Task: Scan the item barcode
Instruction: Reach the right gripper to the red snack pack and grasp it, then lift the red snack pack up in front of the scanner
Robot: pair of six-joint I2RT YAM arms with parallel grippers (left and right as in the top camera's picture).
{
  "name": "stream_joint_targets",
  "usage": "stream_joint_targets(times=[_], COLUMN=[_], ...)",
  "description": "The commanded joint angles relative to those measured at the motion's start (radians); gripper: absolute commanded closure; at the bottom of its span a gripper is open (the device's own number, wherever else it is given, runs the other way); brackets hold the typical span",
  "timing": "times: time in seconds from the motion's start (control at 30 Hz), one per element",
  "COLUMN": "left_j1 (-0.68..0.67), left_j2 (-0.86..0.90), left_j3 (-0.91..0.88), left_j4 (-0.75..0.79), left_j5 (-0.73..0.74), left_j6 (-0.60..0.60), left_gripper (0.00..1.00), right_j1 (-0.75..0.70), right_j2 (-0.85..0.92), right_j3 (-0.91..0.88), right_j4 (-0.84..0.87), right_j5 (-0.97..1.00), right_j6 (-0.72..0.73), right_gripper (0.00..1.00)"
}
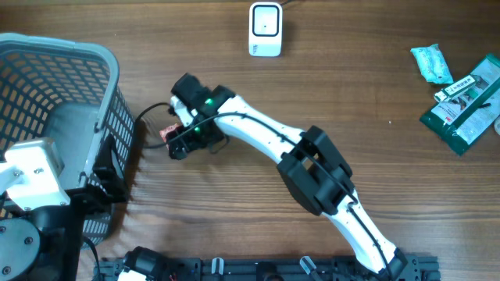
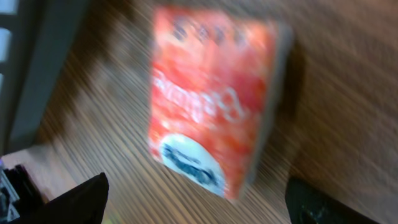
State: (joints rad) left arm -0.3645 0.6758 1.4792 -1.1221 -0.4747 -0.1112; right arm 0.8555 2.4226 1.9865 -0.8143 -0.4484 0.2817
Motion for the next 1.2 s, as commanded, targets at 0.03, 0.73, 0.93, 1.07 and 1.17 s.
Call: stream_joint_targets(times=[0.03, 0.73, 0.93, 1.07, 1.17], left_j1=[0.003, 0.003, 0.003, 0.003, 0.003], left_j2=[-0.002, -0.002, -0.002, -0.002, -0.002], left_j3=[0.004, 0.004, 0.004, 0.004, 0.004], left_j4=[0.002, 0.002, 0.002, 0.002, 0.002], left_j5=[-0.006, -0.006, -0.006, -0.006, -0.006], left_j6=[-0.009, -0.01, -0.009, -0.009, -0.009], left_gripper=[0.0, 0.0, 0.0, 0.0, 0.0], right_j1=[0.008, -0.011, -0.091, -0.275, -0.389], right_j2=[0.067, 0.14, 0.148, 0.145, 0.145], right_j3=[0.001, 0.001, 0.002, 0.002, 0.002], right_j4=[0.064, 0.106, 0.067, -0.164, -0.243], right_j5=[0.056, -0.01, -0.444, -1.143, -1.164], right_j6=[-0.012, 0.064, 0.079, -0.02, -0.042], right_gripper=[0.12, 0.62, 0.95, 0.95, 0.95])
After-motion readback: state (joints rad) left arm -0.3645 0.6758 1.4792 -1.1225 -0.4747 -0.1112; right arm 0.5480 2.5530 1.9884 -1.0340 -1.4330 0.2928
